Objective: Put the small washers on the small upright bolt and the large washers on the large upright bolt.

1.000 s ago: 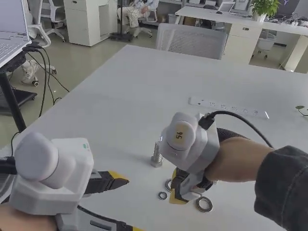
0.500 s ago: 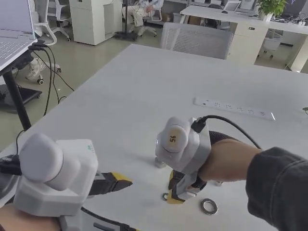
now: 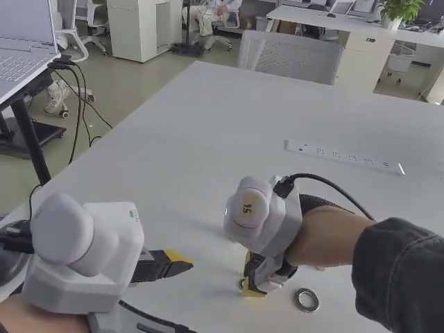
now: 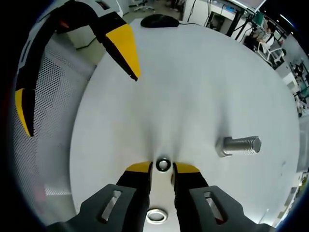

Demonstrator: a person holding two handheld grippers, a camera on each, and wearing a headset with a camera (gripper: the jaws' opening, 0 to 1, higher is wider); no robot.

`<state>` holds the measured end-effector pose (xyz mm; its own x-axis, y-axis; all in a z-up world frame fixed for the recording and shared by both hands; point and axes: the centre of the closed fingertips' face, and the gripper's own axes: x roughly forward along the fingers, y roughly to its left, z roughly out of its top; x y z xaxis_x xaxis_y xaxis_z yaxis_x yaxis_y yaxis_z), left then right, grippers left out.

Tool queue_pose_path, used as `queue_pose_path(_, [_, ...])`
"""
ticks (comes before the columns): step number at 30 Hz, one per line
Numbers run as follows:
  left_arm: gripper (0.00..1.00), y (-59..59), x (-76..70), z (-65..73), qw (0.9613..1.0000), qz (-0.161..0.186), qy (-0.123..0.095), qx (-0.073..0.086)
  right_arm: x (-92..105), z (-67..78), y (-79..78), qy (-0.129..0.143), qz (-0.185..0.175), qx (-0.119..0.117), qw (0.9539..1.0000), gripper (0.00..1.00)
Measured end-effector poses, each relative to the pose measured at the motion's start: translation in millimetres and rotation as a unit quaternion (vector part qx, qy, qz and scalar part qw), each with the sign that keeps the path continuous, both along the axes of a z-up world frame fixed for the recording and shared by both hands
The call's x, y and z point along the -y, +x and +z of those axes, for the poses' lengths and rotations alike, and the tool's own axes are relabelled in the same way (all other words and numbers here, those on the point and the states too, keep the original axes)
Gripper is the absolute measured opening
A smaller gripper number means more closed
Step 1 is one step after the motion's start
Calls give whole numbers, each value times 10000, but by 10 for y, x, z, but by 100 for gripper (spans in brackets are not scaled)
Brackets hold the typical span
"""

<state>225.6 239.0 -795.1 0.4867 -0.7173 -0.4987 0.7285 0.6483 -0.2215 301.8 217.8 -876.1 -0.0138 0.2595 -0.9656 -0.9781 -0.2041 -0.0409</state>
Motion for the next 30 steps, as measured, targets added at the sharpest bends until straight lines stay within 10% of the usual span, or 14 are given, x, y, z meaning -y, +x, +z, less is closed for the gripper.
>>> queue_pose_path(30, [77, -4, -5, 1, 10000, 17, -32, 0, 8, 2, -10, -15, 179, 76, 9998, 16])
